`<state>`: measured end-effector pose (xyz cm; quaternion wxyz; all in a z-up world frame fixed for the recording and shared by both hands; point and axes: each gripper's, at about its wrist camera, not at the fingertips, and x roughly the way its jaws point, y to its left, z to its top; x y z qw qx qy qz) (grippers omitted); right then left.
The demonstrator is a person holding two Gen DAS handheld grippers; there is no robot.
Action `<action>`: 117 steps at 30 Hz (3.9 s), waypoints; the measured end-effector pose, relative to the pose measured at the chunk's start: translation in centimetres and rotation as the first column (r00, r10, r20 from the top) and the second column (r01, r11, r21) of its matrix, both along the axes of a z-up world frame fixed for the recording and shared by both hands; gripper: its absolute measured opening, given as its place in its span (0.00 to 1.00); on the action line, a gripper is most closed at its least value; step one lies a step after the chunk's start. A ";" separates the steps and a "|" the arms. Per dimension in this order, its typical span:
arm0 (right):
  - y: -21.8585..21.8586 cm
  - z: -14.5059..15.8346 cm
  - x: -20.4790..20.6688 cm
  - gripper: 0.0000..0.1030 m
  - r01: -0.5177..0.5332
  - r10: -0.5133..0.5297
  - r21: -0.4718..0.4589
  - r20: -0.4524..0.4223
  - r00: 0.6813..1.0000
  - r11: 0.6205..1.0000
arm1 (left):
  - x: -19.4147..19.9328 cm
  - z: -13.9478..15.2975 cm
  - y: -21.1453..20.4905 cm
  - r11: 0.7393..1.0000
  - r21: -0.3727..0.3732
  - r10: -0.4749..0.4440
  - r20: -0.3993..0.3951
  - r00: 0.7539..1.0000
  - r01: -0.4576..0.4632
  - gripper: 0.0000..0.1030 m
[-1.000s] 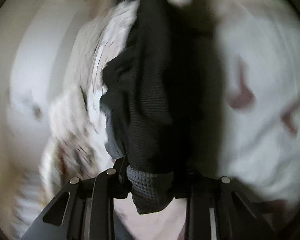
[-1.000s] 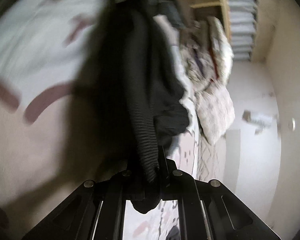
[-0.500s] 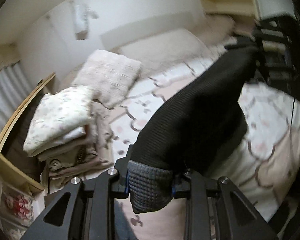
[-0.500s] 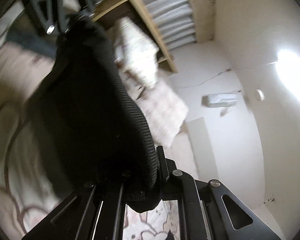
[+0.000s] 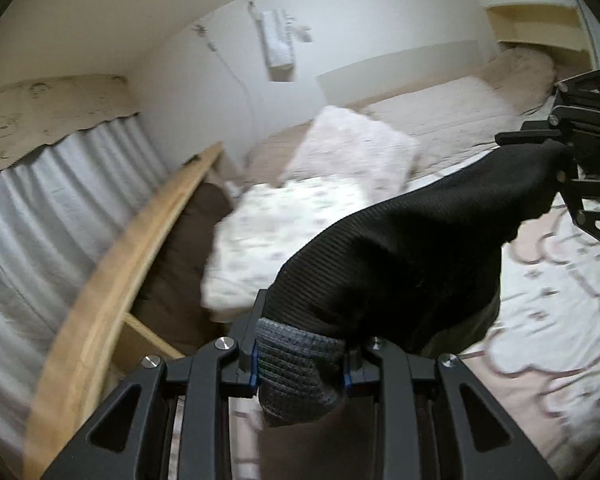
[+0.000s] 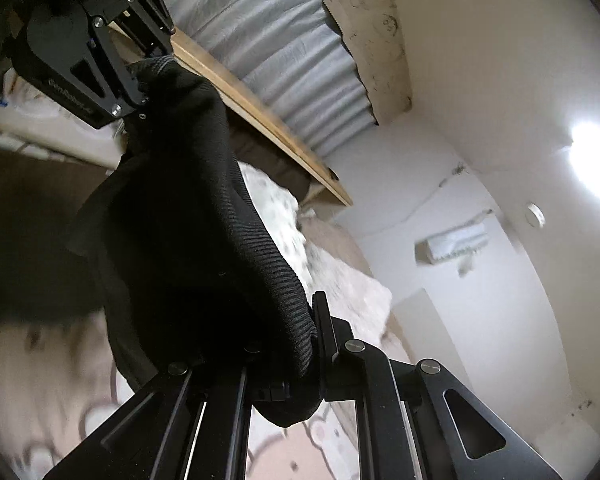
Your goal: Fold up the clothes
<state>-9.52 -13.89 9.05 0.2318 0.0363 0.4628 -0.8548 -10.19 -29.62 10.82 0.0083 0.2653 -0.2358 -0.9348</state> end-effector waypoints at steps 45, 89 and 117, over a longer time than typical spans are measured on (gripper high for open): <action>-11.1 -23.7 18.3 0.10 -0.370 0.343 0.173 0.168 0.924 0.913 | 18.5 -27.6 -9.5 0.676 -0.712 -0.148 0.118 0.982 0.188 0.30; -5.9 -22.1 8.7 0.72 0.034 0.420 -0.463 0.830 0.367 0.885 | 8.3 -14.5 -14.6 0.763 0.530 0.152 0.410 0.900 -0.370 0.71; 0.4 -22.7 8.4 0.72 0.139 0.331 -0.398 0.877 0.348 0.907 | 12.4 -18.8 -18.4 0.676 0.552 0.272 0.428 0.862 -0.488 0.76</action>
